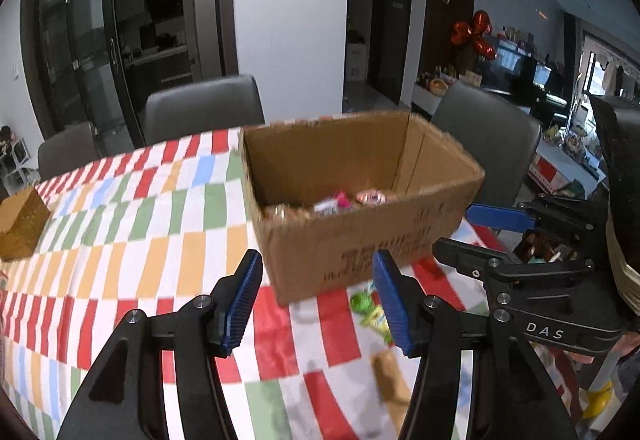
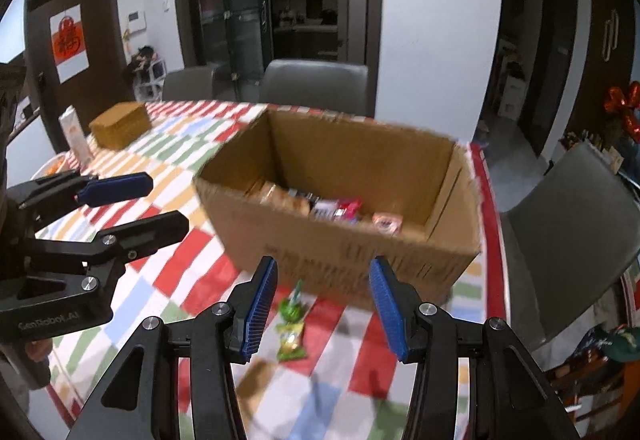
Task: Organize snacks
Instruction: 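Move both tools back toward the last two candies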
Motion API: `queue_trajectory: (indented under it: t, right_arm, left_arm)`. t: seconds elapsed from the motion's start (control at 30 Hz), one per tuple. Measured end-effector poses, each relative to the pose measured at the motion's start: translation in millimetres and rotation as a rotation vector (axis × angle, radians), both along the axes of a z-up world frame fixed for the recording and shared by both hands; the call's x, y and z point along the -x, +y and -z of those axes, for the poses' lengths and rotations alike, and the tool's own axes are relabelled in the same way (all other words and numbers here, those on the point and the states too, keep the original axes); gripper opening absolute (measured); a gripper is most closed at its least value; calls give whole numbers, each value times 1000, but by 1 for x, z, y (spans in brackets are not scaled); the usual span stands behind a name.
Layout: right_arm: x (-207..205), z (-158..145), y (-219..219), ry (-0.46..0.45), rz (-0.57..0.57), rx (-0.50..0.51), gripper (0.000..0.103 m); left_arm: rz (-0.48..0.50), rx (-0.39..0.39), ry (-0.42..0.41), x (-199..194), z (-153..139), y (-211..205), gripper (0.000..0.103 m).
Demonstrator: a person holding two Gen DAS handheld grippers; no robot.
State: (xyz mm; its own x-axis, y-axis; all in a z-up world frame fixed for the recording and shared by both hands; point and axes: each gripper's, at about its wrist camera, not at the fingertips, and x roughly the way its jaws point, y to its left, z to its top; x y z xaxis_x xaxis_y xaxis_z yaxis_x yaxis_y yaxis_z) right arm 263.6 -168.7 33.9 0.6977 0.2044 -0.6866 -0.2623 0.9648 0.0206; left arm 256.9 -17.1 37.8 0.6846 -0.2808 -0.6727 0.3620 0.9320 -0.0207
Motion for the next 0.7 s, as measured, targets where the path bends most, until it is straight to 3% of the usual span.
queue_trajectory:
  t: [0.47, 0.7]
  right_arm:
    - [5, 70, 24, 175, -65, 39, 49]
    - [-8, 99, 31, 253, -65, 50, 44]
  left_arm:
    - [22, -46, 124, 6, 63, 11, 56]
    - [27, -54, 156, 0, 80, 14, 56]
